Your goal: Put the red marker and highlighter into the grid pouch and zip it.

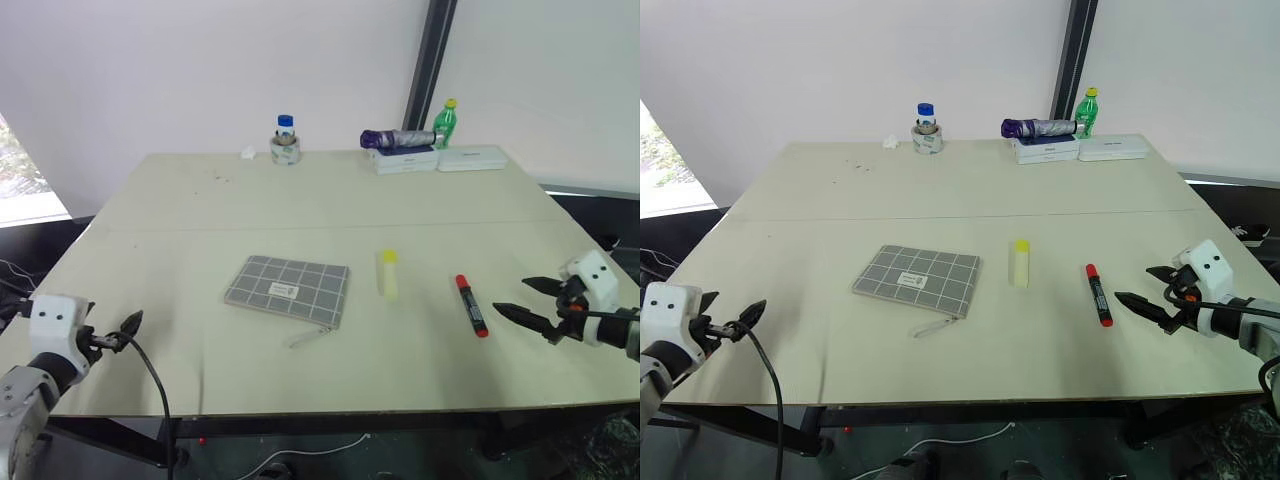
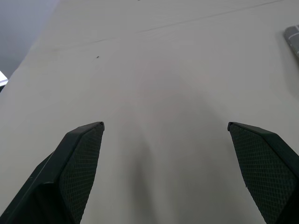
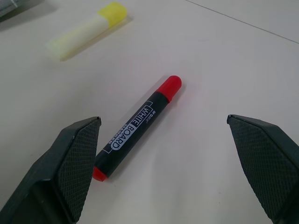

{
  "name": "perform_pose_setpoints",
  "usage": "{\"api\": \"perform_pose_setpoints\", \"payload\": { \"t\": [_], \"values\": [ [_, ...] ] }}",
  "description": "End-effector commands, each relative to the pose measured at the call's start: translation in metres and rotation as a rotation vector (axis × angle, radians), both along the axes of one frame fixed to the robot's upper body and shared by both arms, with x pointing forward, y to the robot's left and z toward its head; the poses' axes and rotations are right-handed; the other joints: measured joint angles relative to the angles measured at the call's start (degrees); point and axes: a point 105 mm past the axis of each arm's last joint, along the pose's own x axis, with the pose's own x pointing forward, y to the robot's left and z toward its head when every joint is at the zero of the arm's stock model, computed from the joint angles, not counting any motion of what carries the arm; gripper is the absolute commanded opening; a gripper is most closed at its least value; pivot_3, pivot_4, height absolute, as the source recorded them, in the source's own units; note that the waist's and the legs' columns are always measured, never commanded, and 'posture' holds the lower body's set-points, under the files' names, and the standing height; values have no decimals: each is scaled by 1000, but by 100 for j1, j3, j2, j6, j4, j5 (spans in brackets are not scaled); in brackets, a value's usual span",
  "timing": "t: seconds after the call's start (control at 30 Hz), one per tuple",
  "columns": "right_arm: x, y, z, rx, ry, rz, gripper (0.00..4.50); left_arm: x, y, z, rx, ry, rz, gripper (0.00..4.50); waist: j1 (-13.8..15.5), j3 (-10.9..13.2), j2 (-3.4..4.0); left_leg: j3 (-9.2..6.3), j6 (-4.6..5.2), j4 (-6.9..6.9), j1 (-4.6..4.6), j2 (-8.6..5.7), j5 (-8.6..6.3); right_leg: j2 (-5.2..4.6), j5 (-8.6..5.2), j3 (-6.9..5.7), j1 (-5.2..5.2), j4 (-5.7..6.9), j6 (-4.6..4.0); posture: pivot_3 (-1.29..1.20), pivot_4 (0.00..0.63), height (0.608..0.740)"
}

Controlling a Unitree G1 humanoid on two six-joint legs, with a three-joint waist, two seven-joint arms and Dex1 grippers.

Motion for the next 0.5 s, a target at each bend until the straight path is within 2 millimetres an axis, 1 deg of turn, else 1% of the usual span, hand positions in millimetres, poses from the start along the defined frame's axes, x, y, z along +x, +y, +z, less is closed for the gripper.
{"api": "perform_pose_setpoints", "payload": {
  "t": [0.03, 0.2, 0.33, 0.4, 0.5],
  "values": [
    [1, 2, 12, -9, -45, 18, 4500, -3, 4, 17, 28, -57, 13, 4471, 0, 0, 0, 0, 0, 0, 0, 0, 0, 0, 0, 0, 0, 0, 0, 0, 150, 736],
    [1, 2, 12, -15, -47, 18, 4500, -3, 4, 17, 15, -59, 7, 4471, 0, 0, 0, 0, 0, 0, 0, 0, 0, 0, 0, 1, 0, 0, 0, 0, 150, 736],
    [8, 8, 20, -30, -82, 25, 4500, -1, 1, 15, 37, -48, -10, 4471, -1, 0, 0, 1, 0, 0, 0, 0, 0, 0, 0, 1, 0, 0, 0, 0, 150, 736],
    [13, 24, 27, -26, -108, 68, 4500, 1, -2, 15, 65, -47, -28, 4471, -17, 0, 0, 2, 0, 0, 1, 1, 0, 0, 0, 1, -1, 0, 0, 0, 150, 736],
    [19, 51, 32, -16, -139, 142, 4500, 4, -8, 16, 128, -57, -62, 4471, -18, 0, 0, 10, 0, -1, 1, 9, 0, 4, 1, 7, -4, 1, -1, 0, 150, 736]
  ]
}}
